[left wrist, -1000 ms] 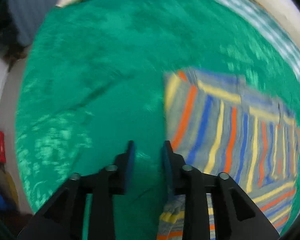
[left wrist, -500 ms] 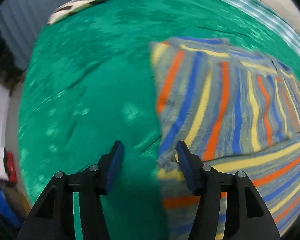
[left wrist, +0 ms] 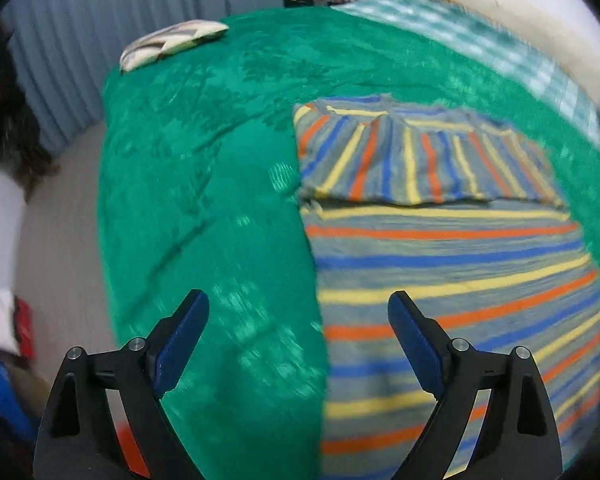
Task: Fold small clothes
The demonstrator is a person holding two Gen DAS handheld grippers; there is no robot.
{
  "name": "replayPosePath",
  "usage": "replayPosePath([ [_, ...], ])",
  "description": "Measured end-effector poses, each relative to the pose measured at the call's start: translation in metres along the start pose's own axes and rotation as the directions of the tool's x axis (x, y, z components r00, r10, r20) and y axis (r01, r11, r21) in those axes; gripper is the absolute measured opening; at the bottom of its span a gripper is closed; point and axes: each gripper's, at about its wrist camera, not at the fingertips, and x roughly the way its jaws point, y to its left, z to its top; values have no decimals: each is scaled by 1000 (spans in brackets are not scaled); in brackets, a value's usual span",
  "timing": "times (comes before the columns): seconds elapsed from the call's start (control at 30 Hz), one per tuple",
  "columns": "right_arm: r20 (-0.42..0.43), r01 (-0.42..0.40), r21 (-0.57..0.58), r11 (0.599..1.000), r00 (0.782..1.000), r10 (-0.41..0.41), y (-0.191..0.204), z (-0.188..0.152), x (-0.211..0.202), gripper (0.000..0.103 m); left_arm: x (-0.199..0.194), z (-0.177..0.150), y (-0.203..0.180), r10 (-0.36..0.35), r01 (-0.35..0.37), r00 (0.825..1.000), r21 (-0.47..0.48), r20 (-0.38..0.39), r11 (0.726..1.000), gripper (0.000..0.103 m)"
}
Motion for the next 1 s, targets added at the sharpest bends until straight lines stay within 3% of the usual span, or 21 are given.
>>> replayPosePath([
  [0.07,13,-126,87,988,992,125,-4,36,0,89,0,-12,-5,-52,53,999,-33,13,998,92],
  [0.13,30,-296,229,927,954,298,-9,82,11,89,6,-29,-13,-67,67,998,-45,22,997,92],
  [0.17,41,-384,308,871,920,391,-10,112,28,88,10,-37,-14,-65,66,998,-53,23,996,92],
  [0.2,45,-421,350,837,900,434,-10,133,46,87,16,-49,-15,-61,62,998,-70,21,996,92],
  [0.23,44,-427,370,825,895,443,-10,148,62,84,25,-61,-15,-54,54,999,-89,0,995,92],
  [0.27,42,-417,382,825,899,435,-11,165,82,78,30,-66,-17,-39,37,999,-97,-19,995,92],
  [0.3,27,-374,374,849,919,393,-14,186,112,74,30,-64,-20,-27,26,1000,-92,-15,995,94],
  [0.37,-7,-312,366,877,941,338,-18,203,152,61,30,-59,-26,-39,38,999,-58,-11,998,98],
  [0.4,-38,-284,372,884,946,321,-21,211,180,59,32,-59,-28,-38,38,999,-43,-13,998,98],
  [0.47,-68,-279,374,885,943,326,-22,216,210,49,34,-59,-29,-40,40,999,-36,-11,999,99],
  [0.57,-77,-284,372,884,939,334,-17,222,240,46,36,-57,-30,-52,52,999,-32,-14,998,100],
  [0.6,-85,-290,362,886,936,341,-15,224,248,40,37,-59,-30,-54,53,998,-32,-15,998,101],
  [0.63,-90,-265,342,902,946,312,-13,226,250,12,38,-59,-30,-55,55,998,-30,-16,998,101],
  [0.67,-75,-242,325,914,957,280,-13,228,247,4,38,-60,-30,-57,57,998,-32,-16,998,101],
  [0.73,21,-217,287,933,975,221,-13,227,223,4,37,-62,-29,-60,59,998,-34,-14,998,102],
  [0.8,27,-171,258,951,985,170,-12,224,217,5,37,-63,-30,-60,60,998,-31,-14,998,102],
  [0.83,-14,-137,242,961,989,145,-10,223,222,10,38,-63,-29,-59,59,998,-30,-14,998,102],
  [0.87,-73,-101,228,968,990,121,-10,222,229,26,37,-63,-30,-58,58,998,-29,-12,998,102],
  [0.9,-83,-88,220,972,991,108,-9,220,229,31,37,-63,-29,-59,58,998,-28,-10,998,102],
  [1.0,13,-101,174,980,995,100,-2,212,197,33,36,-62,-27,-61,61,998,-33,-10,998,102],
])
